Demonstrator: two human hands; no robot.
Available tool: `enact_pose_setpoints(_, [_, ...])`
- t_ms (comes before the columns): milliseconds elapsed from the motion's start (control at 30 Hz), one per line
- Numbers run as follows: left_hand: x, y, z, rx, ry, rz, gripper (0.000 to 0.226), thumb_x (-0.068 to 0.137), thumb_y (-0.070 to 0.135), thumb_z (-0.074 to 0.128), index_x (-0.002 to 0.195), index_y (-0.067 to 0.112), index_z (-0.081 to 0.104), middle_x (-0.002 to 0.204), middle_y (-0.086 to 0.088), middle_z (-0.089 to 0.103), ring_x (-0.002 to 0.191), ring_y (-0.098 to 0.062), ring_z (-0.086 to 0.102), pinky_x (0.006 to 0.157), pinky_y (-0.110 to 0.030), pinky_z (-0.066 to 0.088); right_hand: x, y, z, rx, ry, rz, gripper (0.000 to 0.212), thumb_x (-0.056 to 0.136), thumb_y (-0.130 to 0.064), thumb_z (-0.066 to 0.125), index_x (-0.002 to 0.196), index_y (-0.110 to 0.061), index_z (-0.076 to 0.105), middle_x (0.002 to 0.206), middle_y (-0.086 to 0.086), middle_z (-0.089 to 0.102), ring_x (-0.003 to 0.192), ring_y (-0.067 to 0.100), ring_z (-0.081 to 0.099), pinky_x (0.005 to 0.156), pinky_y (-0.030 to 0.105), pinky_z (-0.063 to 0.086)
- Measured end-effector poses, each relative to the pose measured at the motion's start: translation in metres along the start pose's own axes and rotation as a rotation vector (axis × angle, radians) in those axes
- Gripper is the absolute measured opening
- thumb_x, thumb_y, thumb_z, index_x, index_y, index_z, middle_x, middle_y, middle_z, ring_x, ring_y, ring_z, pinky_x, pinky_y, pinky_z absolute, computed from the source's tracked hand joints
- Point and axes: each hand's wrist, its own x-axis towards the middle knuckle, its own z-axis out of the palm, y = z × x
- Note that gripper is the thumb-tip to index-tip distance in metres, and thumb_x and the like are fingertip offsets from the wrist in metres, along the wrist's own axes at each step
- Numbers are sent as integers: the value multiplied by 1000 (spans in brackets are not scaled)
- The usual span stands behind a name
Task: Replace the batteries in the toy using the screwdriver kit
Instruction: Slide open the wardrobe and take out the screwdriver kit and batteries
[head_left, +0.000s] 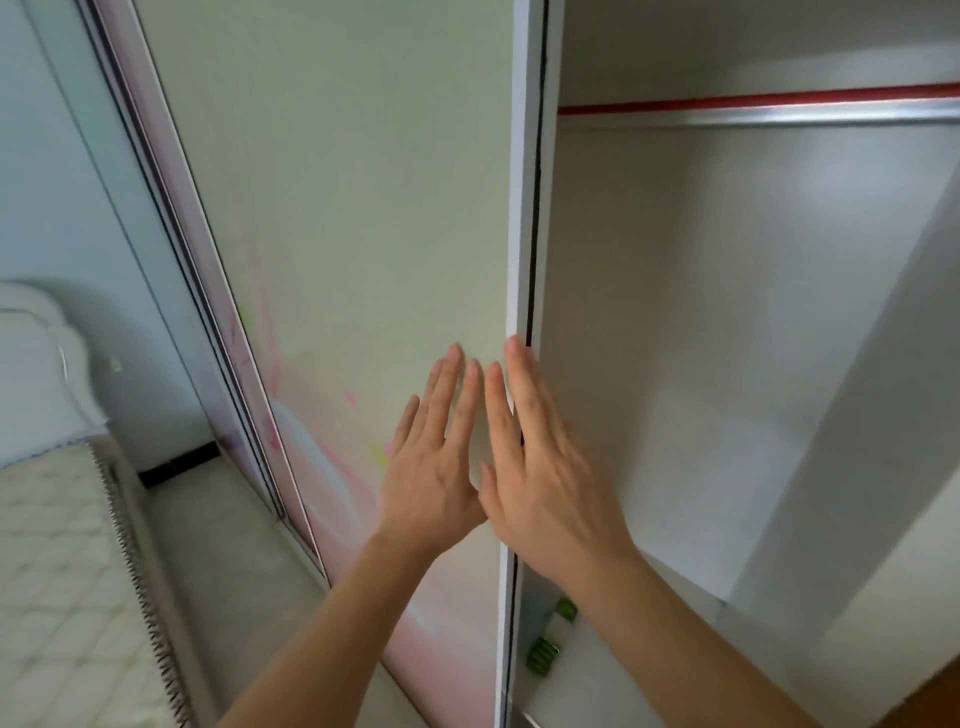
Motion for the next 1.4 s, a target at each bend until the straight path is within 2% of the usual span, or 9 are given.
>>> enact_pose_setpoints(133, [7, -13, -2, 31, -13, -15, 92, 86, 50, 50, 159, 18, 4, 168, -4, 4, 155, -19, 7, 117, -54, 31, 12, 7, 7, 86, 39, 40, 77, 92, -17, 54, 153, 7, 14, 164, 23, 7, 150, 31, 22, 117, 36, 35])
enact_pose_setpoints(233, [11, -23, -4, 39, -16, -16, 99, 83, 54, 54, 159, 18, 2, 168, -4, 3, 155, -19, 7, 116, -54, 32, 22, 7, 19, 111, 6, 49, 80, 90, -15, 55, 154, 6, 11, 164, 23, 6, 151, 30, 20, 116, 37, 36])
enact_pose_setpoints(467, [25, -68, -2, -4, 8, 14, 104, 82, 32, 72, 159, 13, 4, 168, -9, 3, 155, -25, 9, 112, -57, 35, 53, -8, 57, 179, 39, 24, 85, 90, -20, 57, 154, 5, 7, 164, 22, 1, 151, 32, 19, 117, 41, 34])
enact_pose_setpoints(667, [36, -120, 0, -7, -5, 16, 99, 85, 34, 68, 157, 3, 8, 168, -13, 2, 155, -28, 7, 116, -57, 31, 84, -22, 88, 153, -53, -36, 86, 95, -32, 51, 156, 0, -1, 165, 17, -10, 154, 26, 0, 120, 42, 28])
enact_pose_setpoints(800, [48, -154, 6, -18, 6, 25, 97, 86, 40, 62, 157, 0, 9, 167, -15, 2, 155, -29, 6, 118, -56, 29, 108, -29, 113, 136, -62, -59, 84, 98, -39, 46, 156, 0, -1, 165, 17, -9, 154, 26, 0, 121, 42, 26])
enact_pose_setpoints(967, [65, -208, 5, -26, 14, 39, 98, 84, 39, 67, 155, -1, 14, 166, -18, 7, 154, -30, 10, 117, -56, 31, 143, -48, 150, 133, -50, -64, 83, 98, -40, 45, 156, -1, 0, 165, 17, -7, 154, 25, 2, 121, 43, 27])
enact_pose_setpoints(1100, [78, -254, 2, -22, 38, 39, 96, 86, 48, 63, 154, -2, 19, 166, -18, 11, 154, -30, 13, 115, -55, 34, 176, -64, 179, 142, -63, -83, 81, 99, -41, 44, 156, -2, 1, 166, 15, -6, 154, 24, 2, 120, 44, 28])
enact_pose_setpoints(1300, [96, -318, 5, -31, 56, 40, 95, 88, 50, 63, 154, -3, 19, 165, -19, 13, 154, -29, 15, 114, -53, 37, 223, -84, 220, 146, -94, -100, 80, 99, -41, 44, 157, -3, 3, 166, 13, -6, 154, 23, 6, 119, 43, 29])
enact_pose_setpoints(1400, [106, -347, 6, -61, 48, 18, 93, 92, 55, 56, 155, -2, 16, 165, -19, 12, 154, -28, 13, 114, -53, 37, 245, -95, 240, 146, -103, -110, 81, 100, -42, 43, 157, -4, 0, 166, 13, -9, 154, 22, 4, 120, 43, 28])
